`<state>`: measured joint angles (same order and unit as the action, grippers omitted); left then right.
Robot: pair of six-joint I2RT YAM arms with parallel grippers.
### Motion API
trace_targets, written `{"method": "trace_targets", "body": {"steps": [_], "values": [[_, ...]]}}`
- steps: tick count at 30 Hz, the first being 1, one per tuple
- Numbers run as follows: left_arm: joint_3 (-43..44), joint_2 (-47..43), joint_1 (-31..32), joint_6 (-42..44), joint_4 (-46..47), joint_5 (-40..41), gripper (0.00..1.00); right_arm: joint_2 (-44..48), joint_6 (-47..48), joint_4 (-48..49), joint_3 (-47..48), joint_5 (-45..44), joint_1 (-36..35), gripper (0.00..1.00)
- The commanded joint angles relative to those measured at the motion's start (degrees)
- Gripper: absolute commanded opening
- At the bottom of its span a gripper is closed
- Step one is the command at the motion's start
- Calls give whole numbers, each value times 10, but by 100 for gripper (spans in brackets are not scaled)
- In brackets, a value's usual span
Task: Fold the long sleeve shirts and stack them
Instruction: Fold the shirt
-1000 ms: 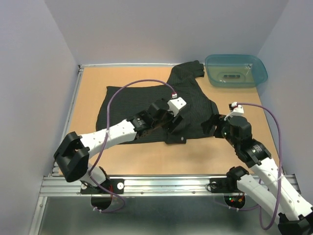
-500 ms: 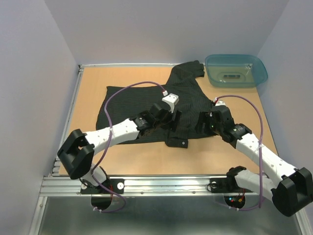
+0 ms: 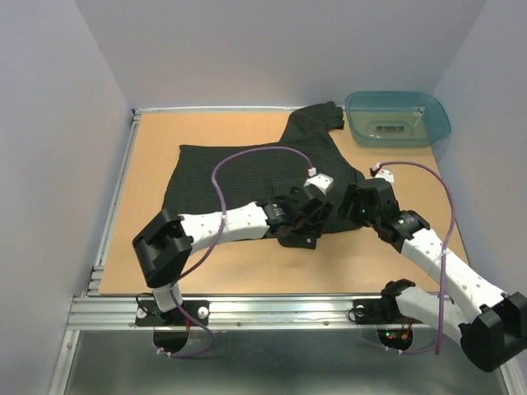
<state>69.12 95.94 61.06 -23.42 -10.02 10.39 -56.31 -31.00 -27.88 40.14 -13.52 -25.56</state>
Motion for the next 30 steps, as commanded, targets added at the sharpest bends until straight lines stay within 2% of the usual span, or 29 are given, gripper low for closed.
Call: {"method": "trace_targets", "body": {"steps": [1, 6, 10, 16, 23, 29, 30], "values": [[81, 49, 58, 29, -75, 79, 80, 39, -67, -29, 17, -122, 17, 75], [153, 123, 94, 27, -126, 107, 76, 74, -89, -69, 35, -191, 25, 80], [179, 157, 113, 26, -154, 119, 73, 113, -101, -79, 38, -236, 25, 81], [216, 209, 132, 22, -196, 176, 71, 147, -116, -82, 29, -245, 25, 81], [221, 254, 143, 19, -217, 204, 66, 171, -126, -85, 22, -263, 25, 81], [221, 264, 144, 15, -227, 219, 51, 173, -133, -85, 20, -256, 25, 81], [220, 264, 144, 15, -228, 221, 46, 172, -134, -85, 18, -254, 25, 81]]}}
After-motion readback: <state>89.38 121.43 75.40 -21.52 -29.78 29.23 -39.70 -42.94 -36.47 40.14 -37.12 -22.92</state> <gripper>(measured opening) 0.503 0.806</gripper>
